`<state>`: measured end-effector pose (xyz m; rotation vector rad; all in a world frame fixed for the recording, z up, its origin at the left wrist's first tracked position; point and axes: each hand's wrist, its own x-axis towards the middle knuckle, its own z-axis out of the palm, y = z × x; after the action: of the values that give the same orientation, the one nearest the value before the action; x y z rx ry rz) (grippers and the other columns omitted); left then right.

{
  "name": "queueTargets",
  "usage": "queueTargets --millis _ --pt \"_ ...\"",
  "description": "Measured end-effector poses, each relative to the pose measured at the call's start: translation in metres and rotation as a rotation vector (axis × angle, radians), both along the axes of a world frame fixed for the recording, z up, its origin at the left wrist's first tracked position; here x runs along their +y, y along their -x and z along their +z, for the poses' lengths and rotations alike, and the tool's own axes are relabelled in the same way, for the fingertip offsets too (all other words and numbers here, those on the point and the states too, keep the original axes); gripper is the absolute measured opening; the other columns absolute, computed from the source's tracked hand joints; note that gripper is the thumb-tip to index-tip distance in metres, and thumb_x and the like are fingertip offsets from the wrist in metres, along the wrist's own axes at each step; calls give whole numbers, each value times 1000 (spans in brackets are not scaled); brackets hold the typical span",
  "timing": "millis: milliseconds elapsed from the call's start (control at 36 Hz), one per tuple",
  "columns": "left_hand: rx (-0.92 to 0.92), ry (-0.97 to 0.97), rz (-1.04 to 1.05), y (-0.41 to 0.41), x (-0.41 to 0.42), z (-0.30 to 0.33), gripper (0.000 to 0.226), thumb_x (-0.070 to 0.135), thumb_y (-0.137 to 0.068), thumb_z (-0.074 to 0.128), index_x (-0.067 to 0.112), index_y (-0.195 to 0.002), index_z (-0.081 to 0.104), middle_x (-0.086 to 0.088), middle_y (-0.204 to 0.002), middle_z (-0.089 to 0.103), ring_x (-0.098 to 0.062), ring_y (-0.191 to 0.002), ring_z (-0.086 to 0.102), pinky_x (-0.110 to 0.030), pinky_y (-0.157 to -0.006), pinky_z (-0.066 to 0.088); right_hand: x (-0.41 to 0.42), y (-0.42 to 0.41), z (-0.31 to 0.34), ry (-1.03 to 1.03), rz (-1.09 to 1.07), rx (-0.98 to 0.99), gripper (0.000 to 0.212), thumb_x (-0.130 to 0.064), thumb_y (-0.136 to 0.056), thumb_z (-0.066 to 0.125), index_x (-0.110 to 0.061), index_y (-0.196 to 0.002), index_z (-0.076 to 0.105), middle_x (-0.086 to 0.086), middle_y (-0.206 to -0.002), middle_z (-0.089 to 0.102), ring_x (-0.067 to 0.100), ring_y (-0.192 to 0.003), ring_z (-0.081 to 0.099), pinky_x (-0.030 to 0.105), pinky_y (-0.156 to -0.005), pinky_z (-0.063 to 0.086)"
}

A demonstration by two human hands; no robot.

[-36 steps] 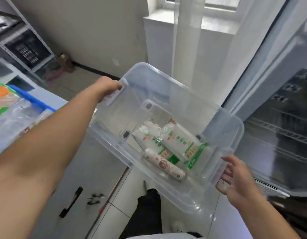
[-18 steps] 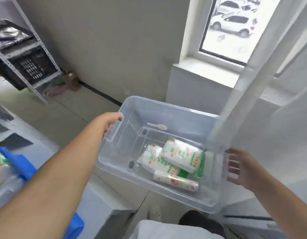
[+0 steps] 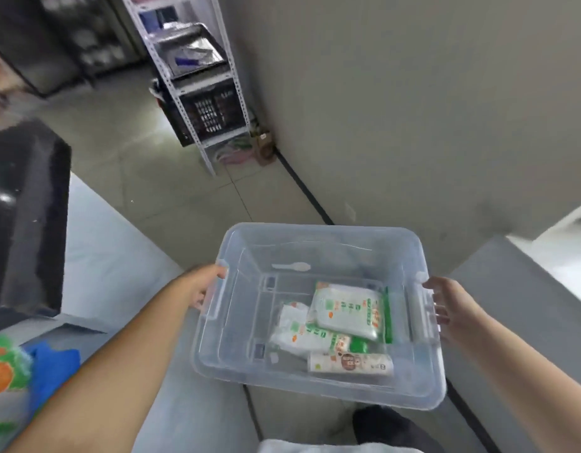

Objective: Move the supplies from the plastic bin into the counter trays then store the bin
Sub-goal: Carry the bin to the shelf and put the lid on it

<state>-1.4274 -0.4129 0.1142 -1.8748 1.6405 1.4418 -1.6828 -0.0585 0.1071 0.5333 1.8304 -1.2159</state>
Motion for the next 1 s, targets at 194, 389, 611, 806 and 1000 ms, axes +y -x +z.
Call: queueTargets --millis 194,389,611,806,1000 --pt "96 55 355 22 -61 15 50 25 -90 60 3 -134 51 -18 -119 55 -30 -102 53 -41 -92 45 -152 118 14 63 294 80 18 -28 -82 59 -12 -88 54 6 -78 44 21 -63 39 29 -58 31" --pt "168 23 549 49 -159 10 31 27 -90 58 13 -118 55 -10 -93 56 -25 -74 55 -29 -66 45 -333 190 44 134 495 90 23 -28 -87 49 -14 -69 46 7 -69 42 22 -57 36 27 -55 25" --pt "186 -108 630 81 -331 -30 27 31 -86 62 5 -77 59 -13 -69 56 -30 -60 56 -44 -80 54 -526 236 60 -8 539 94 28 -36 -79 57 -9 -75 54 7 -74 54 23 -62 50 27 -54 38" --pt "247 -86 654 105 -462 -14 26 19 -86 59 3 -106 55 -18 -88 57 -32 -75 58 -40 -73 51 -679 260 82 -10 579 165 22 -35 -78 57 -13 -74 54 5 -72 54 22 -61 49 26 -55 37" --pt "245 -25 846 121 -574 -26 17 15 -87 57 1 -96 55 -15 -81 53 -29 -70 52 -46 -82 49 -824 284 71 29 629 130 22 -34 -75 60 -12 -74 58 6 -75 57 23 -65 52 28 -58 42"
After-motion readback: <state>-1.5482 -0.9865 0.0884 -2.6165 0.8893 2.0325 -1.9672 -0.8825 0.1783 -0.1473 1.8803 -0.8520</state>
